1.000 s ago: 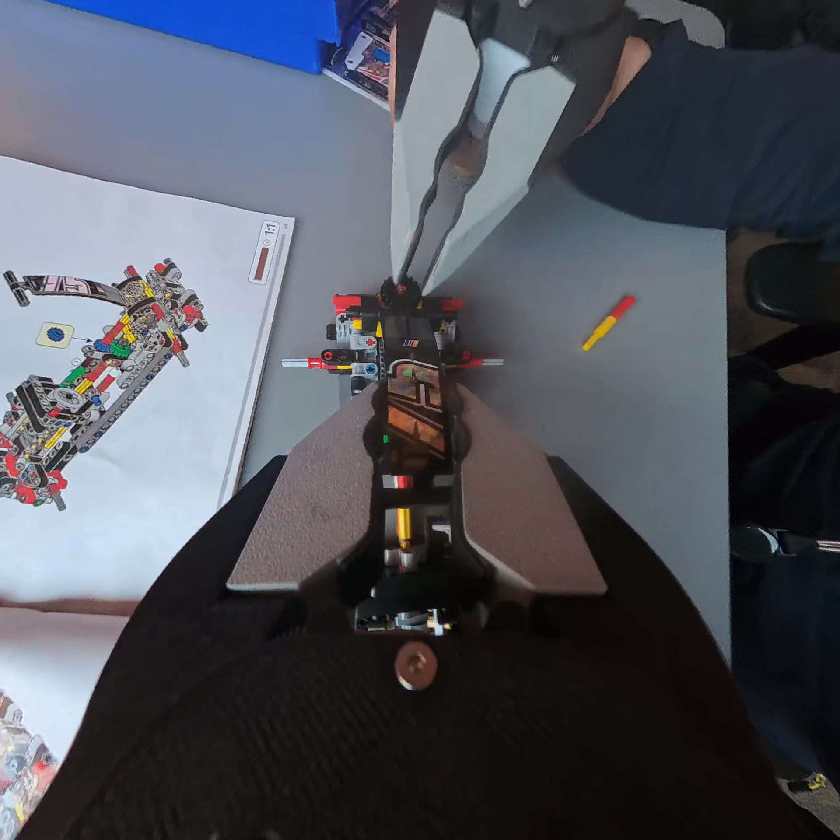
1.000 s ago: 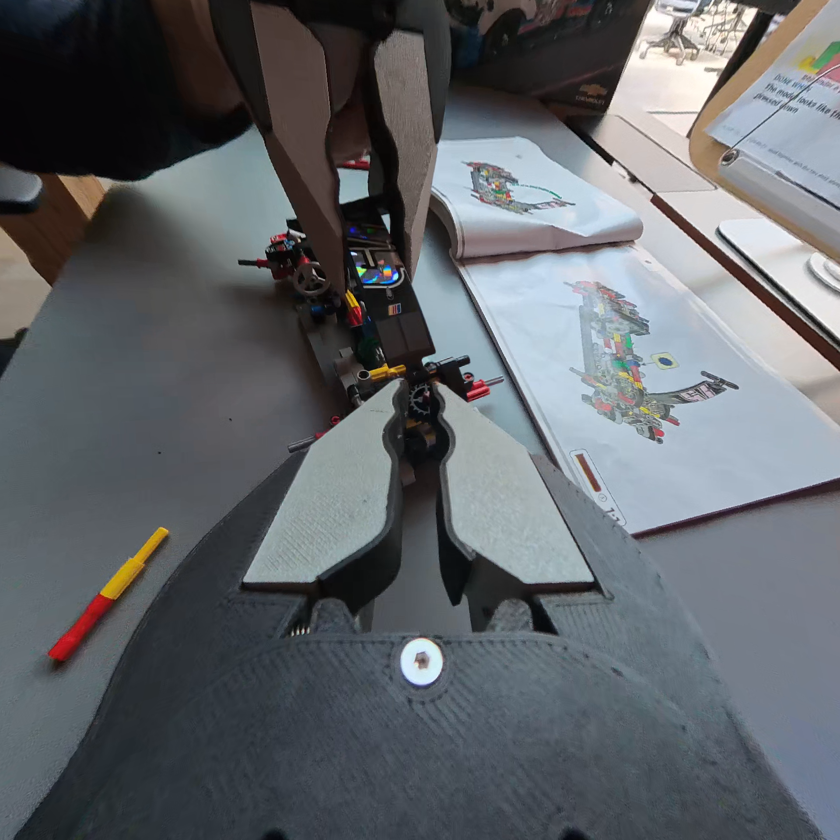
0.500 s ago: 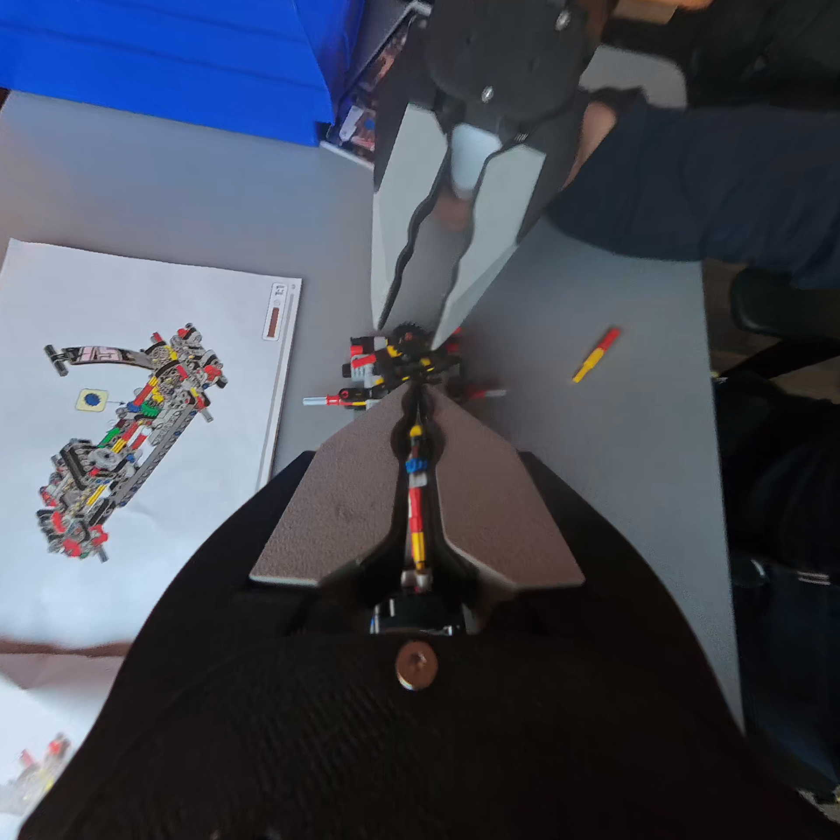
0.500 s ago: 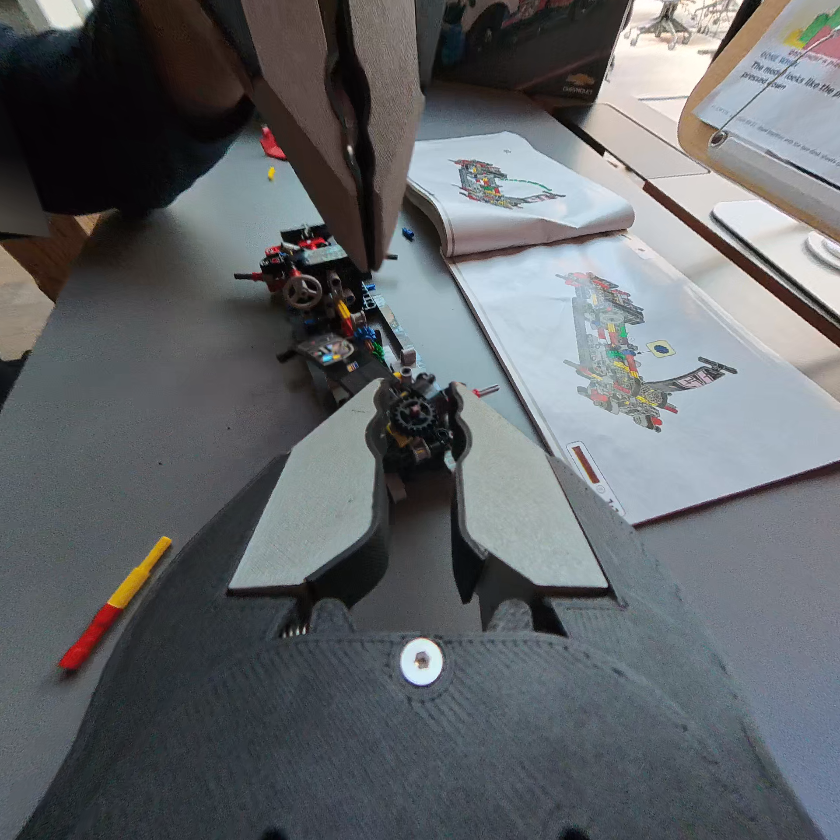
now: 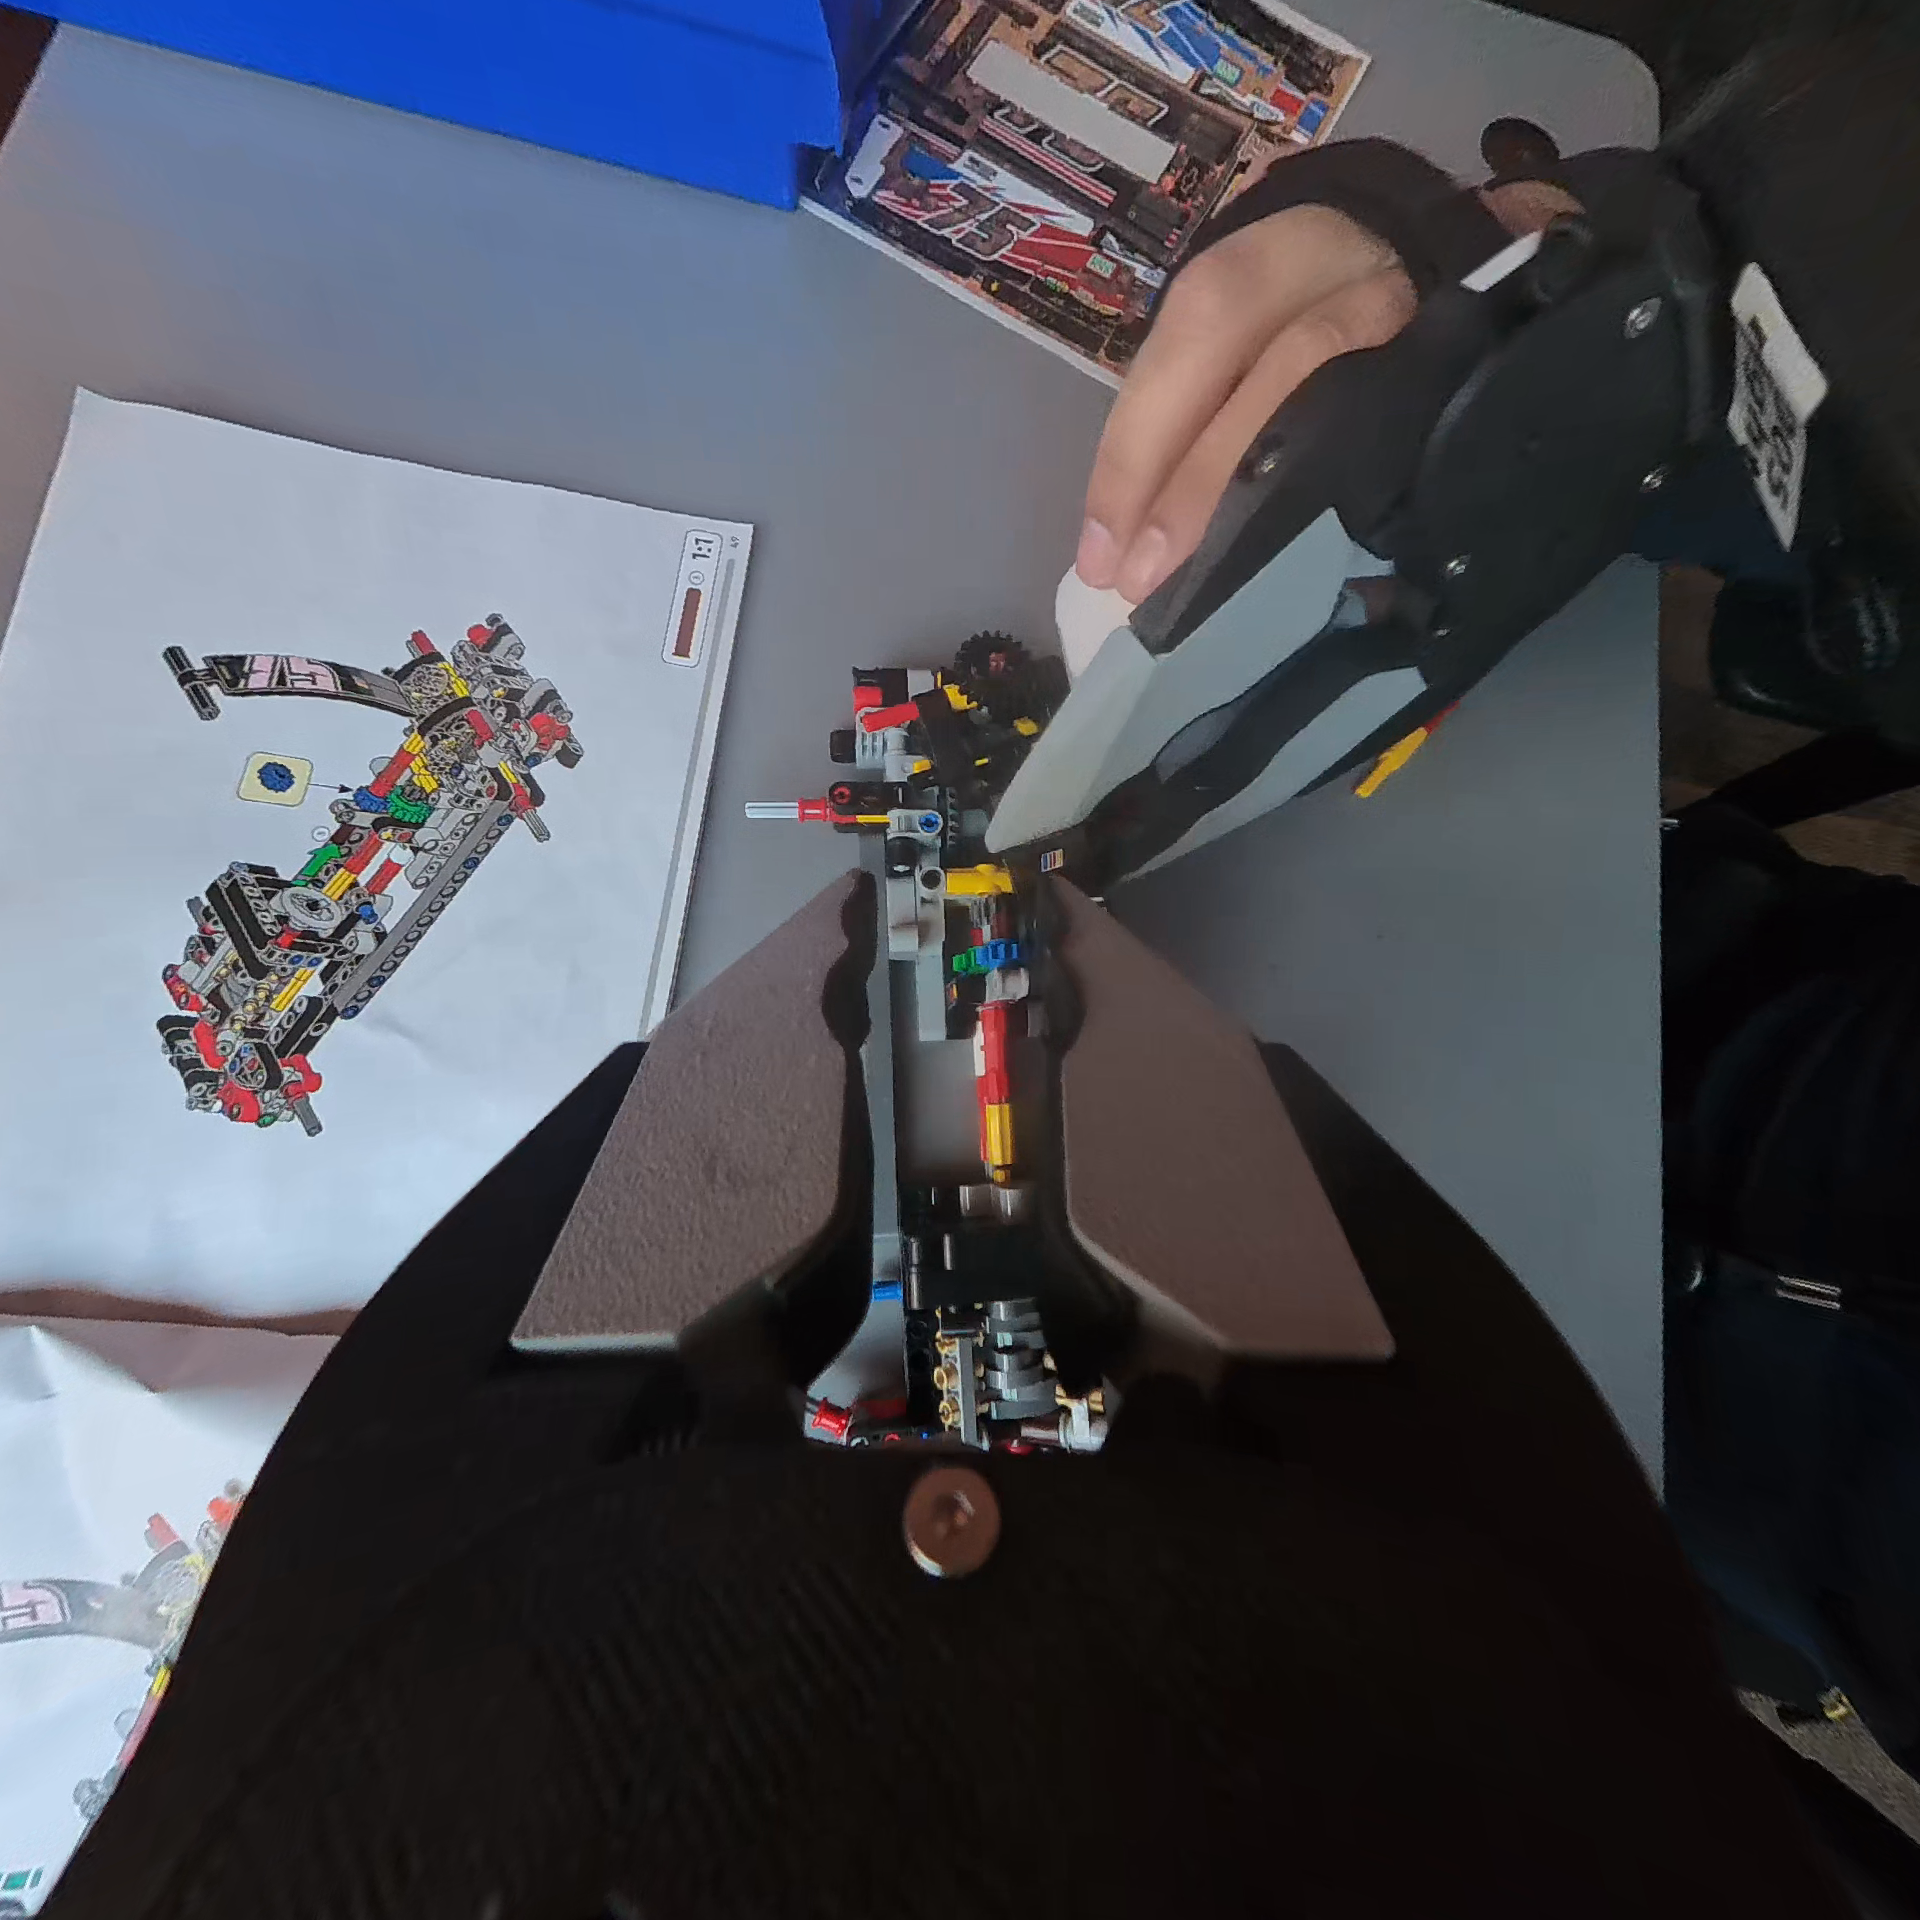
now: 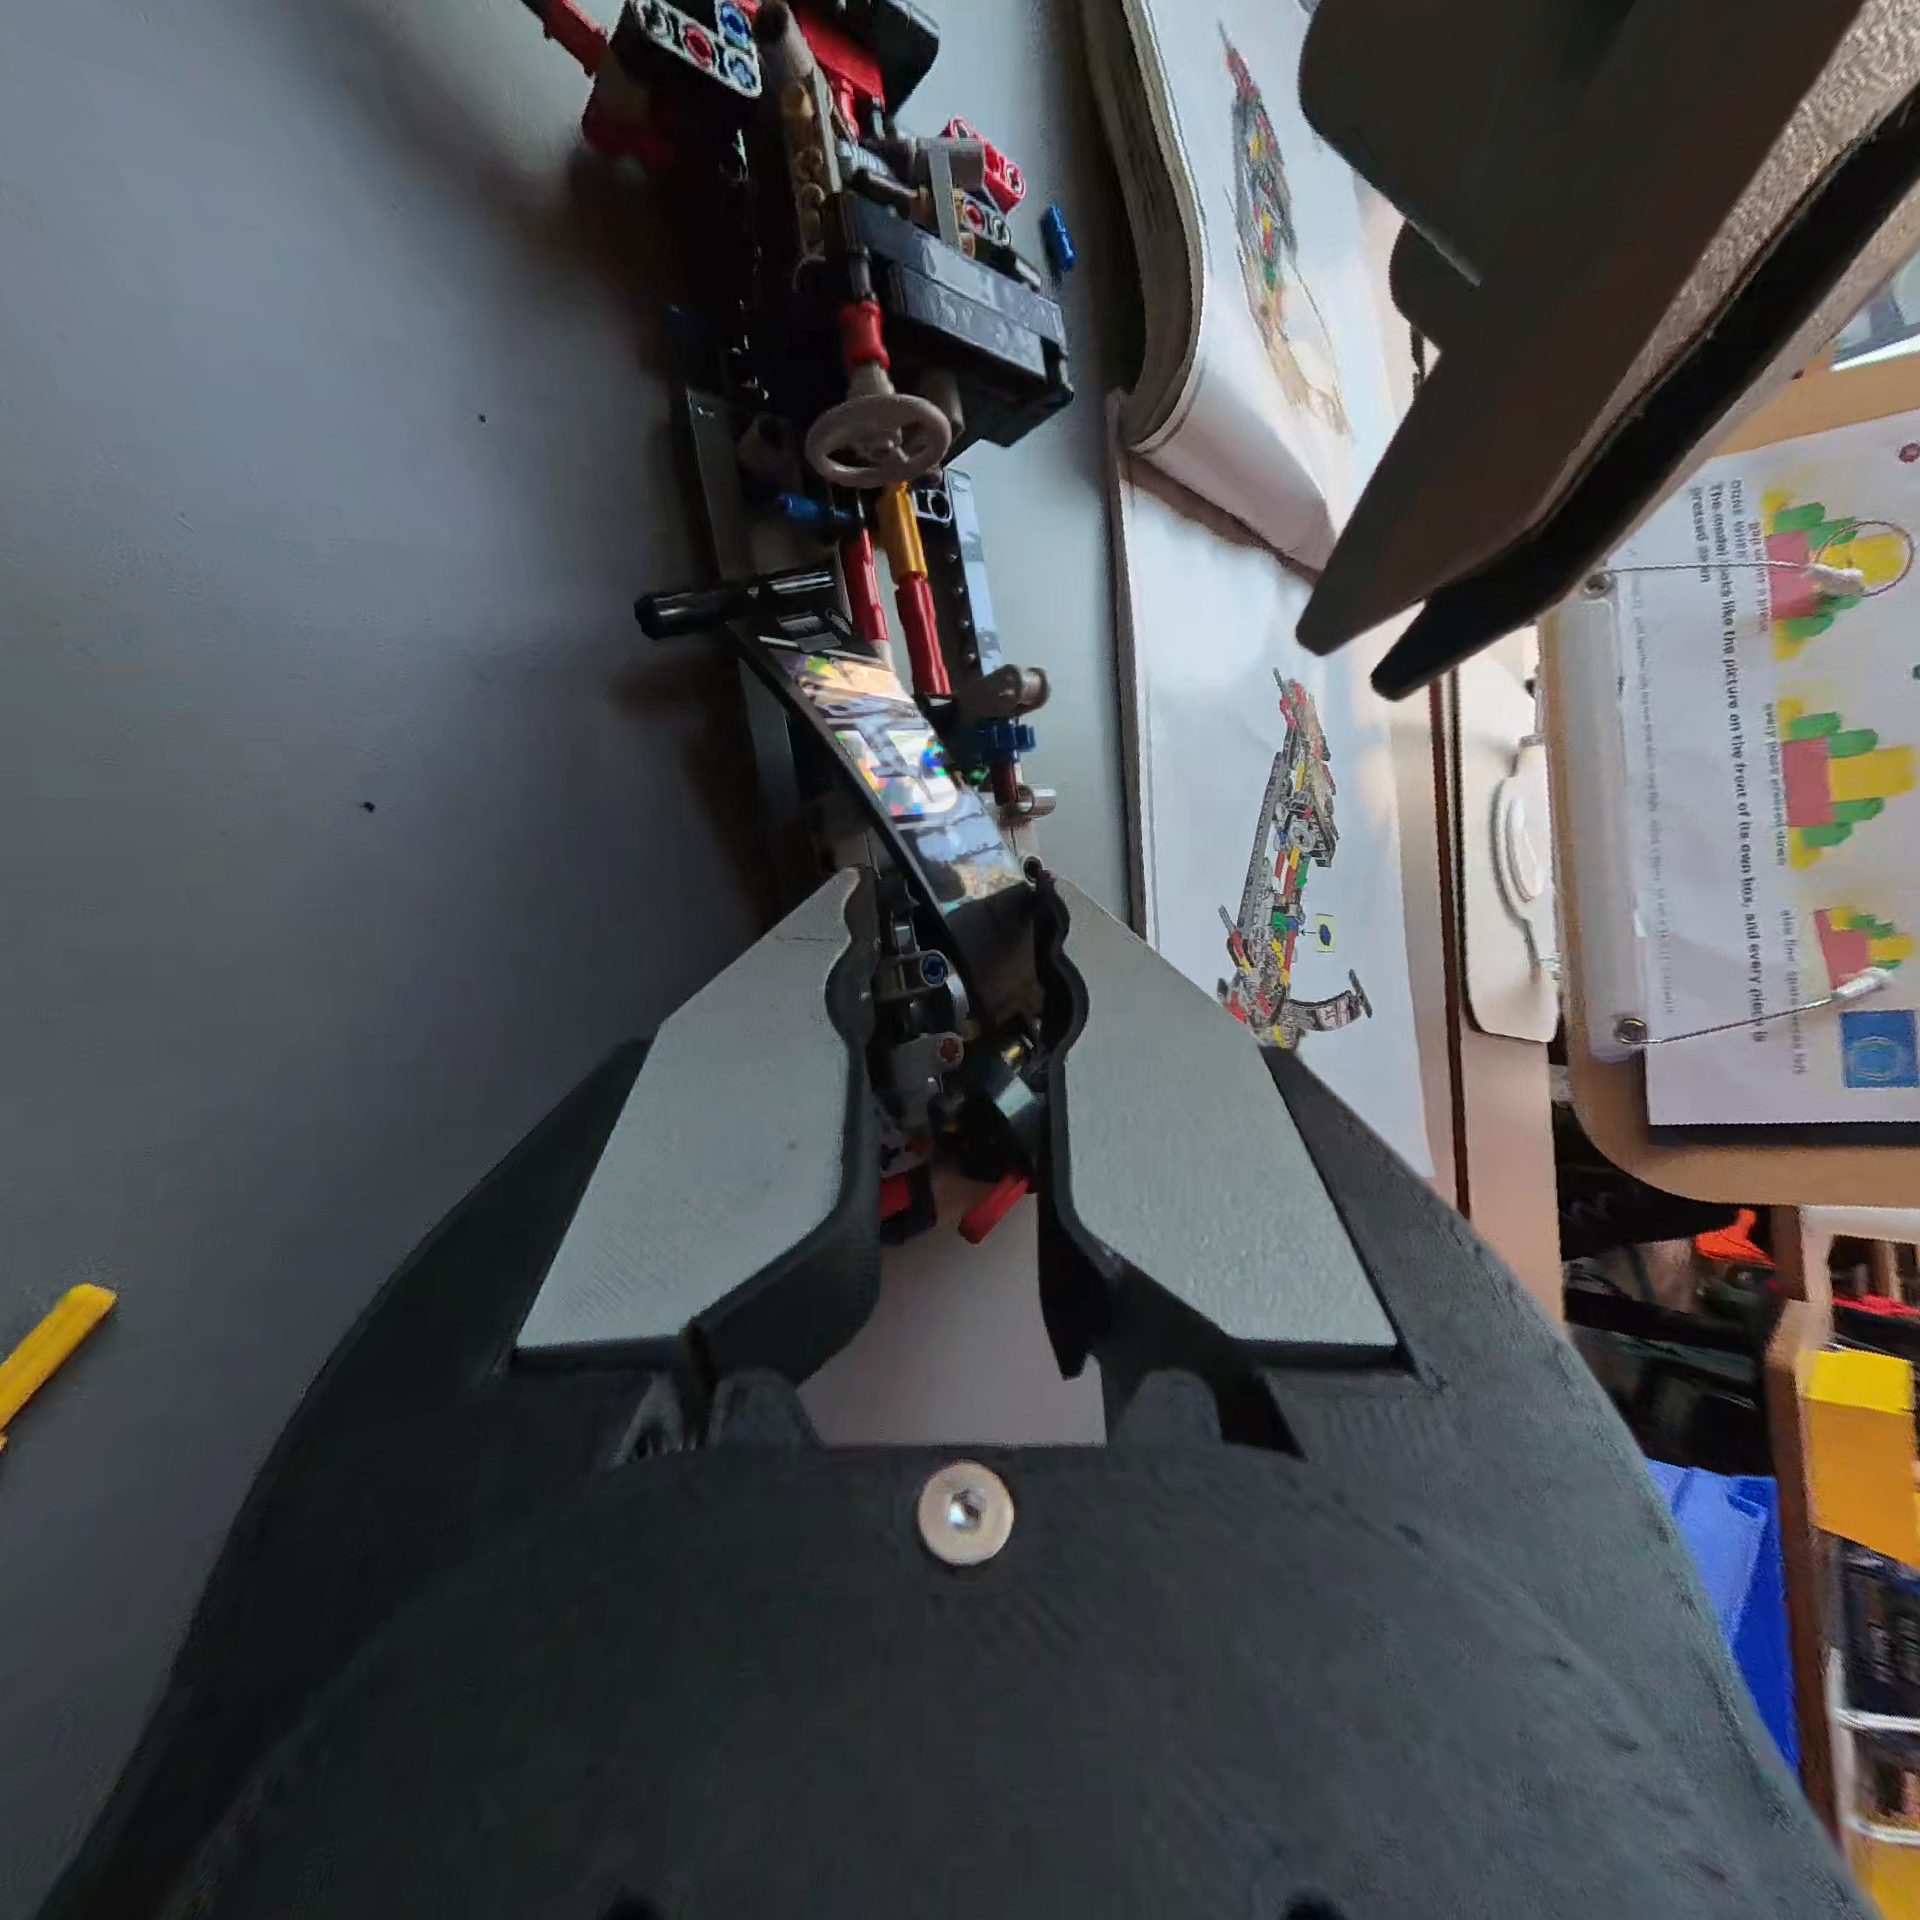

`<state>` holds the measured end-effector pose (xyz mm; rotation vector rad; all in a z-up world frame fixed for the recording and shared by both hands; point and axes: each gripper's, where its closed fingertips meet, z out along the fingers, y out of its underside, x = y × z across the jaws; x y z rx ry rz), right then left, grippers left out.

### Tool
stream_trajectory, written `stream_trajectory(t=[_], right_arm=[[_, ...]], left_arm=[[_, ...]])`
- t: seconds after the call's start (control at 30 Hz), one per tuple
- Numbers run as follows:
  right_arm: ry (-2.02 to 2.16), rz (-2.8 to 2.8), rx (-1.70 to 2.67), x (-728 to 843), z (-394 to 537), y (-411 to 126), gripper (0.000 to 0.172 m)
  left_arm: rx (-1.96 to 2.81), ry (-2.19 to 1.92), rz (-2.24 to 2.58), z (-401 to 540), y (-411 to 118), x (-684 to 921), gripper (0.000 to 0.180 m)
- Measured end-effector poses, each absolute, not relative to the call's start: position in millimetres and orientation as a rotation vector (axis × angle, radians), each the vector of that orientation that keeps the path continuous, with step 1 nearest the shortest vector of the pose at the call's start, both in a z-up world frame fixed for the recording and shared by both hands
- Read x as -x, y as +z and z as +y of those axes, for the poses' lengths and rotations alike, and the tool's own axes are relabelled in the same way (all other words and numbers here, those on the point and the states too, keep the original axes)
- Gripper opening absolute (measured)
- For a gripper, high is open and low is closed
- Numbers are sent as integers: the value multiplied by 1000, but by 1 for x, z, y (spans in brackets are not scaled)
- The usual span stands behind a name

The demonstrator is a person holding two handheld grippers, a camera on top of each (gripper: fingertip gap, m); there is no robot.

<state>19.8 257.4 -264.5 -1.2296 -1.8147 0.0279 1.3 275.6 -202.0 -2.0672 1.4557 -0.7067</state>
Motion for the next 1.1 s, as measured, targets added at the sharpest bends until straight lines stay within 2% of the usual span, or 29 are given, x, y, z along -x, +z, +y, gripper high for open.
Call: stream_trajectory(t=[0.27, 0.33, 0.67, 0.83, 0.9, 0.97, 1.0, 1.1], right_arm=[[352, -1568, 1346, -27, 265, -235, 9], [433, -1508, 1405, -31, 269, -233, 8], [484, -1314, 1517, -41, 289, -226, 0], [500, -1257, 1559, -40, 293, -226, 0], [464, -1262, 1562, -38, 293, -227, 1], [410, -1271, 1562, -36, 293, -230, 1], [372, -1269, 1562, -36, 294, -231, 1], [317, -1281, 1539, -38, 294, -229, 3]], left_arm=[[2067, -609, 1552, 272, -213, 8, 34], [2014, -632, 1581, 267, -209, 5, 42], [1978, -640, 1635, 250, -202, 1, 74], [1971, -503, 1462, 272, -207, -31, 77], [1949, -443, 1385, 283, -207, -38, 74], [1913, -447, 1371, 284, -205, -43, 53], [1886, -459, 1381, 284, -202, -44, 34], [1824, -464, 1450, 283, -201, -42, 21]])
